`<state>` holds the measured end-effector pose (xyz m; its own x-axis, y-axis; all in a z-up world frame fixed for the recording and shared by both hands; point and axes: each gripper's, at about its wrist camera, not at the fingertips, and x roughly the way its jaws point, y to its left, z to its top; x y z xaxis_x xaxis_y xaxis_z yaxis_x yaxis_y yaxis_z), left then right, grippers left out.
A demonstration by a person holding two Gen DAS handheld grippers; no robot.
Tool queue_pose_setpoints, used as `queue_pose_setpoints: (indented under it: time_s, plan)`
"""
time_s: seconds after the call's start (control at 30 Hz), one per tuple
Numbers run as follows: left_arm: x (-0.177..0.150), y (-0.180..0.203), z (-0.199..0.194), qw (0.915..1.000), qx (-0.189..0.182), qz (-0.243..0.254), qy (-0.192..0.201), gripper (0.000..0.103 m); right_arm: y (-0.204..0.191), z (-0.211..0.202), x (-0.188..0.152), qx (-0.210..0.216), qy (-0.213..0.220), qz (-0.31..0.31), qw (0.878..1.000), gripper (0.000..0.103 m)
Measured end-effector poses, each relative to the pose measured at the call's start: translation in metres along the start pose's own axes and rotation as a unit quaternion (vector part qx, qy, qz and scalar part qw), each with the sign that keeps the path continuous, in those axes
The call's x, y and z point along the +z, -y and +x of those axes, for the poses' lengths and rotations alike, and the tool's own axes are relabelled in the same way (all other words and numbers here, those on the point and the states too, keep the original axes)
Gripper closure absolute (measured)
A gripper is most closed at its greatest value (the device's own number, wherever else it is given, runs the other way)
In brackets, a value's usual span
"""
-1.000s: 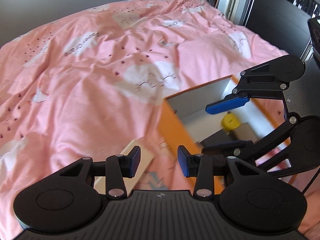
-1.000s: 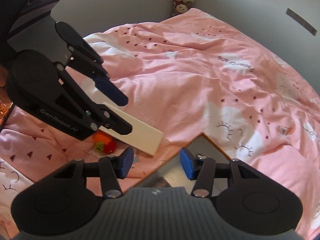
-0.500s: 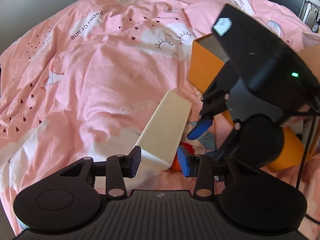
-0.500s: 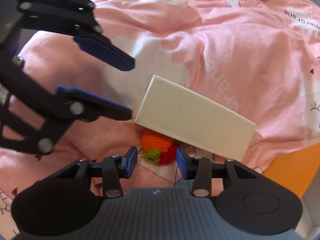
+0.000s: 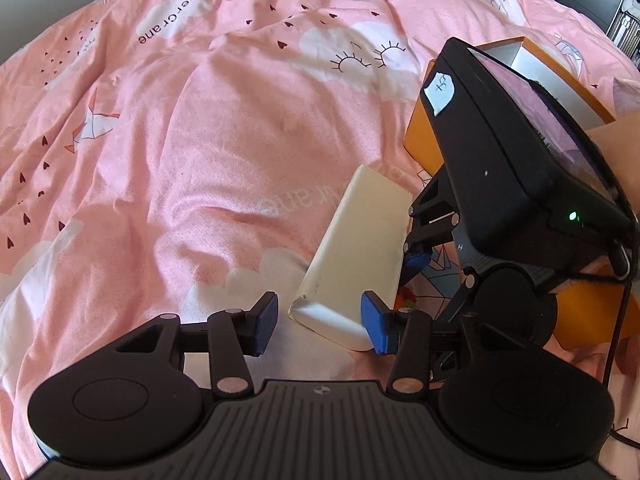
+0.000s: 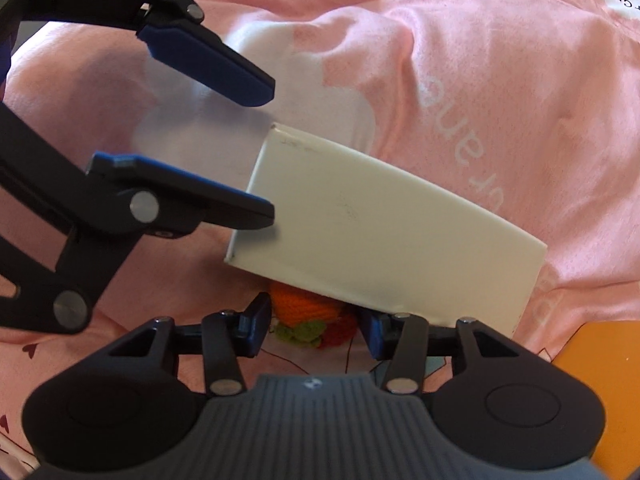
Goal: Organize objects
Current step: 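Grasp the orange knitted fruit with the right tool while the left tool grasps the white glasses case, then carry the fruit and glasses case into the orange box and release both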
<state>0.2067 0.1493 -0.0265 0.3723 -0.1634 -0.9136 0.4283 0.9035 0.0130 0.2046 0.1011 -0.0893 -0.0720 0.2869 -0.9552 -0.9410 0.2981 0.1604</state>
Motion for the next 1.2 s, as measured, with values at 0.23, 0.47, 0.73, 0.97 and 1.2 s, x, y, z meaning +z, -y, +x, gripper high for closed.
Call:
queue_pose_setpoints:
  time_s: [0.23, 0.47, 0.73, 0.97, 1.2]
  plan:
    - [0.004, 0.000, -0.004, 1.0000, -0.003, 0.008, 0.000, 0.045, 0.003, -0.015, -0.005, 0.004, -0.004, 0.010, 1.000, 0.056]
    - [0.027, 0.002, 0.003, 0.9990, -0.019, 0.039, -0.008, 0.043, 0.000, -0.083, -0.032, -0.017, 0.030, -0.007, 0.999, 0.056]
    - [0.053, 0.000, 0.054, 0.9950, -0.049, 0.035, -0.081, 0.040, 0.026, -0.171, -0.063, -0.090, 0.108, 0.036, 0.989, 0.056]
    - [0.058, 0.004, 0.077, 0.9905, -0.072, -0.011, -0.117, 0.049, 0.053, -0.186, -0.096, -0.115, 0.110, 0.081, 0.984, 0.056]
    - [0.040, 0.058, 0.058, 0.9931, -0.002, 0.079, -0.086, 0.067, 0.064, -0.183, -0.121, -0.126, 0.107, 0.098, 0.981, 0.056]
